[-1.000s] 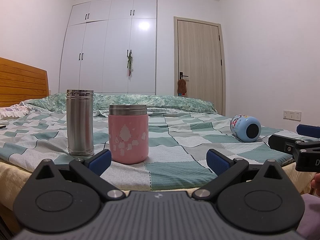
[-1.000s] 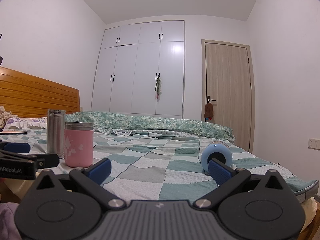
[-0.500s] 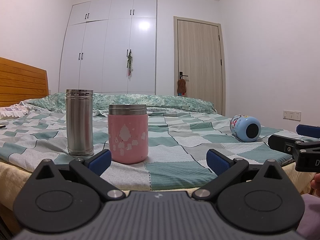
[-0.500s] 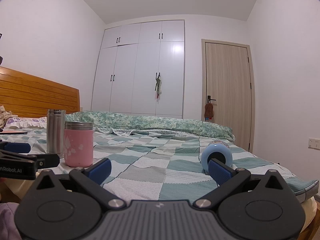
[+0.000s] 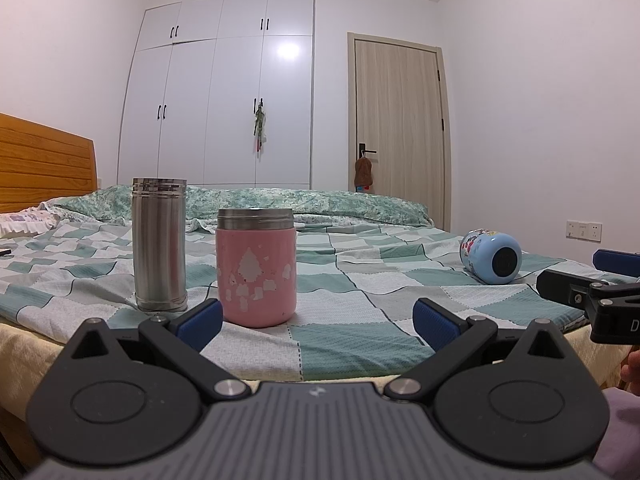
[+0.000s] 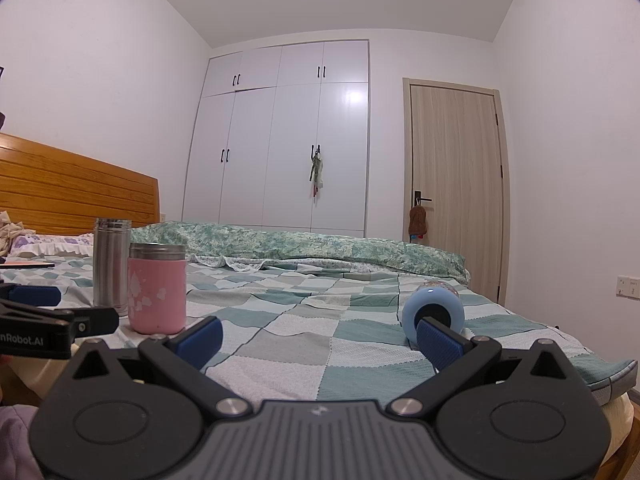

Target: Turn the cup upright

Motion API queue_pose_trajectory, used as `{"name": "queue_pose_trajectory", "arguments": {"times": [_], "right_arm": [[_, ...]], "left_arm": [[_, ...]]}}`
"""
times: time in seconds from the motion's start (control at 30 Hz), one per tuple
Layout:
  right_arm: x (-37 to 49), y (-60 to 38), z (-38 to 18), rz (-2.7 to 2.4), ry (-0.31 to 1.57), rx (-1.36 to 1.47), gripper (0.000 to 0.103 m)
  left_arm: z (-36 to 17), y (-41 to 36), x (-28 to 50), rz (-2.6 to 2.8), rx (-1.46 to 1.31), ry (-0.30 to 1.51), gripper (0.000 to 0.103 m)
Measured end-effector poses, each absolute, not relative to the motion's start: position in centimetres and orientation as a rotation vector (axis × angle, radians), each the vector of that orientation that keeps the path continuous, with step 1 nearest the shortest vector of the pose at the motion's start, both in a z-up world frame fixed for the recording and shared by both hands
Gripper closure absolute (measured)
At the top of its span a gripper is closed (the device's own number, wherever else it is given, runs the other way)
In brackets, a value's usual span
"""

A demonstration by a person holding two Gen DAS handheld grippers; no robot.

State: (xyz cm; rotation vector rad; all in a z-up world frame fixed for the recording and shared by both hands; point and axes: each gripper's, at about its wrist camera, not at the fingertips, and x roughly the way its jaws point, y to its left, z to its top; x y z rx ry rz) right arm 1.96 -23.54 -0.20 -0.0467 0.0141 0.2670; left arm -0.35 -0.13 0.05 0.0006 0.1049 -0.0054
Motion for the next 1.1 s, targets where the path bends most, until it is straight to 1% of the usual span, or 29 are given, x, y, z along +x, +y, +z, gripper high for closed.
{"name": "queue_pose_trajectory", "arguments": {"times": [0.37,0.6,0.83,1.1], "right_arm": [[2.1,-23.8,-0.1,0.263,0.020,-0.036,0.000],[2.8,-26.5,1.0,0.245,0.042,-0.010,0.000],[4.8,-31.6,2.1,0.217,0.036,-0.061,0.000],[10.2,-38.2,3.5,0.194,0.118,-0.094,0.000]], "left_arm": [[0.3,-0.5,-0.2,-0.016,0.022,0.119,0.000],[2.1,-2.3,1.0,-0.071,0.026,0.174,0.000],[4.8,-6.4,4.9,-0.121,0.026,0.222,0.000],[7.1,-12.5,10.8,-0.195,0.095,0.270,0.000]]}}
